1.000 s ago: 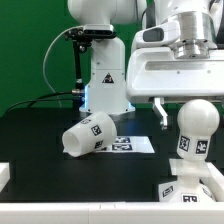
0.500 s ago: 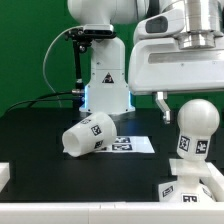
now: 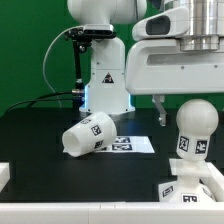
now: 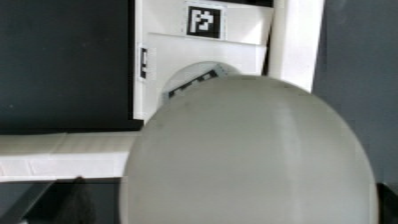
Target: Assemble lamp
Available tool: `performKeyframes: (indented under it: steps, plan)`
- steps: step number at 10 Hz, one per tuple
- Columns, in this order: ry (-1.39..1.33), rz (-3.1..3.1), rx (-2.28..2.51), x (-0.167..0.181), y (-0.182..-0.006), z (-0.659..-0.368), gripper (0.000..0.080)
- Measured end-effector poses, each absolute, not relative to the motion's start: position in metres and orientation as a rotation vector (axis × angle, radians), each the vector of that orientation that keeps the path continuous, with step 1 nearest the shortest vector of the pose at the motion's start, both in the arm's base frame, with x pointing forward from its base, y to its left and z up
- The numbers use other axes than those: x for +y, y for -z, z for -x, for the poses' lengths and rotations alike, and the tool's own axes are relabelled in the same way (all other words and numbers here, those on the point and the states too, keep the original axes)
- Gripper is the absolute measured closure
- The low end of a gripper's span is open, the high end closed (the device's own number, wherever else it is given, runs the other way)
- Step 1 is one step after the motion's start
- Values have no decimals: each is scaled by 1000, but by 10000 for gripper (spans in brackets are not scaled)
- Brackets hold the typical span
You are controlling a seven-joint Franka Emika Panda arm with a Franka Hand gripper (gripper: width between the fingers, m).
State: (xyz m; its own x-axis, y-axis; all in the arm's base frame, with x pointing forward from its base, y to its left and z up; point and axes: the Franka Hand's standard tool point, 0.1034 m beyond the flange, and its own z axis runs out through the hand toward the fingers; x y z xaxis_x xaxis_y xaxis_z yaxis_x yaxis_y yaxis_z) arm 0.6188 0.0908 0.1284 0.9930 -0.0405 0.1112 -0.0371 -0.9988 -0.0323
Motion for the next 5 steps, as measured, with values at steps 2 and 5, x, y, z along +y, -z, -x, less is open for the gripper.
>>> performKeyframes:
  steps: [2, 5]
  plan:
    - [174, 3105, 87, 91, -128, -619, 228]
    - [168, 3069, 394, 91, -128, -619, 228]
